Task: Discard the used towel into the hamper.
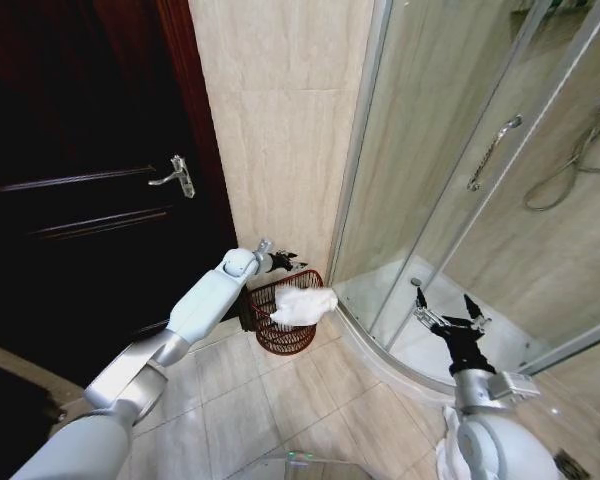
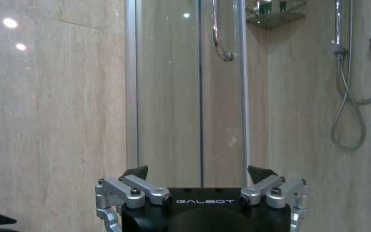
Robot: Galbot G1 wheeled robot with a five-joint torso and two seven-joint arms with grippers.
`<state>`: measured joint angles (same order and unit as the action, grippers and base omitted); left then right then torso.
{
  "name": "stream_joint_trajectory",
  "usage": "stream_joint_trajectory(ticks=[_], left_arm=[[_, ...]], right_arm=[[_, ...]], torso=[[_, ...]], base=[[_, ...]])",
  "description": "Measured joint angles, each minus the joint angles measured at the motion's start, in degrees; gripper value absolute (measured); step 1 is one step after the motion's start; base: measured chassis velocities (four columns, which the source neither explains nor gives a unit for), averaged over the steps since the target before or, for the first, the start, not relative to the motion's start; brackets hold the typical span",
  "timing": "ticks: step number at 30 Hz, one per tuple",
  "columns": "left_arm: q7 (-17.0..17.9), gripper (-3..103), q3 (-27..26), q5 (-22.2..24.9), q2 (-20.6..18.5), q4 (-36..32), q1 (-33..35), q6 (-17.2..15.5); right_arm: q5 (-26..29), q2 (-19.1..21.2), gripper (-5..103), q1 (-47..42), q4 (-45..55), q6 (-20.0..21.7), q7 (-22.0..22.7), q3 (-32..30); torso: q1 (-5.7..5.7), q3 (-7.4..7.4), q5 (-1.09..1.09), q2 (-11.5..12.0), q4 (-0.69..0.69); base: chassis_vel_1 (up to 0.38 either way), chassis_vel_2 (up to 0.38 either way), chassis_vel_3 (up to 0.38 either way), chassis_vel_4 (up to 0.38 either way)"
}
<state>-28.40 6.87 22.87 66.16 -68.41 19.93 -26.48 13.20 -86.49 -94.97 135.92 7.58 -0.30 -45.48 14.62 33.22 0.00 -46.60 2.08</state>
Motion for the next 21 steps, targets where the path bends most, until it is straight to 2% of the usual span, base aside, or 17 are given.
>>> stream_joint_trajectory(ticks=[3, 4, 6, 9, 13, 14, 15, 16, 17, 18, 19, 20, 21], left_arm=[[0.2, 88, -0.2, 0.3, -0.9, -0.6, 0.6, 0.1], [0.2, 88, -0.2, 0.3, -0.9, -0.6, 0.6, 0.1], [0.6, 97, -0.4, 0.6, -1.0, -1.0, 0.9, 0.0], [2.1, 99, -1.1, 1.2, -1.0, -2.0, 2.0, 0.1], [4.7, 100, -4.2, 4.7, -1.5, -6.2, 5.8, 2.6], [7.5, 100, -5.8, 6.4, -2.2, -9.2, 8.7, 5.3], [12.5, 100, -7.2, 7.5, -2.9, -12.2, 11.9, 8.8], [12.5, 100, -7.2, 7.5, -2.9, -12.2, 11.9, 8.8], [18.3, 100, -9.1, 7.9, -3.4, -15.7, 15.9, 12.4], [20.7, 100, -10.4, 7.8, -3.5, -17.4, 18.1, 13.8], [25.7, 100, -14.1, 6.6, -3.6, -22.2, 24.3, 16.9], [27.6, 100, -15.6, 6.0, -3.5, -24.6, 27.4, 18.7], [27.6, 100, -15.6, 6.0, -3.5, -24.6, 27.4, 18.7]], right_arm=[[0.2, 0.0, 100, -0.3, 0.0, 0.0, -0.1, -0.1], [0.2, 0.0, 100, -0.3, 0.0, 0.0, -0.1, -0.1], [0.3, -0.1, 100, -0.3, -0.1, -0.1, -0.1, -0.1], [0.4, -0.1, 100, -0.4, 0.0, -0.1, -0.1, -0.1], [1.5, 0.0, 100, -0.2, 0.8, 0.5, -0.1, -0.7], [2.1, 0.1, 100, 0.2, 1.2, 1.1, -0.1, -1.1], [2.6, 0.1, 100, 0.4, 1.5, 1.5, -0.1, -1.3], [2.6, 0.1, 100, 0.4, 1.5, 1.5, -0.1, -1.3], [2.9, 0.1, 100, 0.7, 1.6, 1.8, -0.1, -1.4], [3.0, 0.0, 100, 0.8, 1.6, 1.9, -0.1, -1.4], [3.1, -0.2, 100, 0.8, 1.6, 1.9, -0.2, -1.5], [3.0, -0.2, 100, 0.7, 1.6, 1.9, -0.4, -1.5], [3.0, -0.2, 100, 0.7, 1.6, 1.9, -0.4, -1.5]], torso=[[0.00, 0.00, 0.00, 0.0, 0.00], [0.00, 0.00, 0.00, 0.0, 0.00], [0.00, 0.00, 0.00, 0.0, -0.01], [0.00, 0.00, 0.00, 0.0, -0.02], [0.00, 0.00, 0.00, 0.0, -0.03], [0.00, 0.00, -0.01, 0.0, -0.02], [0.01, 0.00, 0.00, 0.0, -0.03], [0.01, 0.00, 0.00, 0.0, -0.03], [0.00, -0.01, 0.00, 0.0, -0.01], [0.00, 0.00, 0.00, 0.0, -0.01], [0.00, 0.00, -0.02, 0.0, 0.02], [0.00, 0.00, -0.03, 0.0, 0.02], [0.00, 0.00, -0.03, 0.0, 0.02]], base=[[0.000, 0.000, 0.000, 0.000], [0.000, 0.000, 0.000, 0.000], [0.000, 0.000, 0.000, 0.000], [0.000, 0.000, 0.000, 0.000], [0.000, 0.000, 0.000, 0.000], [0.000, 0.000, 0.000, 0.000], [0.000, 0.000, 0.000, 0.000], [0.000, 0.000, 0.000, 0.000], [0.000, 0.000, 0.000, 0.000], [0.000, 0.000, 0.000, 0.000], [0.000, 0.000, 0.000, 0.000], [0.000, 0.000, 0.000, 0.000], [0.000, 0.000, 0.000, 0.000]])
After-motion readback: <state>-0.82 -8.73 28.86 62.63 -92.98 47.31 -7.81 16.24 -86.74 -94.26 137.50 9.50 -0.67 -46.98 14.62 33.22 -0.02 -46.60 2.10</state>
